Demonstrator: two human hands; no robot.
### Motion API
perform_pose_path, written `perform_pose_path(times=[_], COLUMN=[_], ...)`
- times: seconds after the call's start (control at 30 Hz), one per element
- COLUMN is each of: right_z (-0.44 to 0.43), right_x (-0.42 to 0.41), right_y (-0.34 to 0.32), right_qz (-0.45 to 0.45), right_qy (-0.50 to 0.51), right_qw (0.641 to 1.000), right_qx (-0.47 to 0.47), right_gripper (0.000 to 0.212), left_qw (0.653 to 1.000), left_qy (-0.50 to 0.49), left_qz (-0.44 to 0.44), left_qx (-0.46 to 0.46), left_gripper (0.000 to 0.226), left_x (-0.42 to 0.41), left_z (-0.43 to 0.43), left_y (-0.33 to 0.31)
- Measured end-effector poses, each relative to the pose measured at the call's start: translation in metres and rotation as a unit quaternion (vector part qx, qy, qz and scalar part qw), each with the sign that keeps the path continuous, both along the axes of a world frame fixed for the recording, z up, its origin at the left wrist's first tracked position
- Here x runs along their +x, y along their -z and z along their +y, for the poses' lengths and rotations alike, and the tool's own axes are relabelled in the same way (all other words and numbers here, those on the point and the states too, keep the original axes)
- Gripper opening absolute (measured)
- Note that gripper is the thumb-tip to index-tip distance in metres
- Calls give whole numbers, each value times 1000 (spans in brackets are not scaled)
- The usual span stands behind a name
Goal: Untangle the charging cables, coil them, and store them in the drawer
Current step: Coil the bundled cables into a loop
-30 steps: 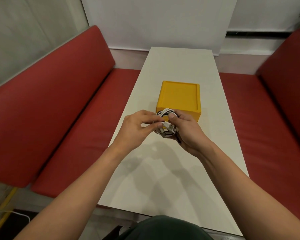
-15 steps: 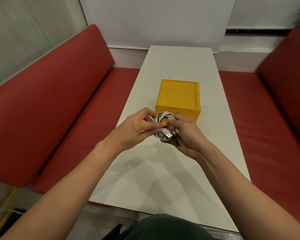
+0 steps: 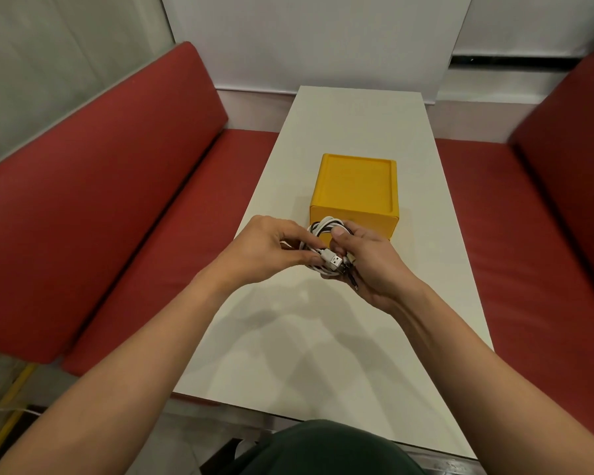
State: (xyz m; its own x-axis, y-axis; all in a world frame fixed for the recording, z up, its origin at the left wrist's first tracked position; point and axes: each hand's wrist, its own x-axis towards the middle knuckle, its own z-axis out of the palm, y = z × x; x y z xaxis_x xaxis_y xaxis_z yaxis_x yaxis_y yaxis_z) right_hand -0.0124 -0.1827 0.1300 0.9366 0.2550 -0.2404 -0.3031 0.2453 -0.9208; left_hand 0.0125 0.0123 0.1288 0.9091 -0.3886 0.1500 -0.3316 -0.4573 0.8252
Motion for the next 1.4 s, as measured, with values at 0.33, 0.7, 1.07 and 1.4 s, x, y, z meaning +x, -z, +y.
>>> perform_pose_path(times=[0.33,0.7,1.07,1.4], right_z=[-6,-14,-20,-19], right_x=[3,6,10,16], right_y=[-7,0,10,15], right_qz=[-41,-118,-103,-130], right_qy=[-50,-153,-132,-97], right_qw=[998,980,985,984], right_qx=[-25,-57,-50,-69], right_gripper=[29,54,46,45], left_qw=[997,993,991,979], left_qy=[-61,-81,-84,-142], left_qz=[46,82,94,88], left_qx=[7,5,-48,-116], left_gripper=[22,20,19,20], left_x=[-8,-10,-17,-21], left_z=[-11,-6,-12,-28], left_y=[-15,-28,-18,-5])
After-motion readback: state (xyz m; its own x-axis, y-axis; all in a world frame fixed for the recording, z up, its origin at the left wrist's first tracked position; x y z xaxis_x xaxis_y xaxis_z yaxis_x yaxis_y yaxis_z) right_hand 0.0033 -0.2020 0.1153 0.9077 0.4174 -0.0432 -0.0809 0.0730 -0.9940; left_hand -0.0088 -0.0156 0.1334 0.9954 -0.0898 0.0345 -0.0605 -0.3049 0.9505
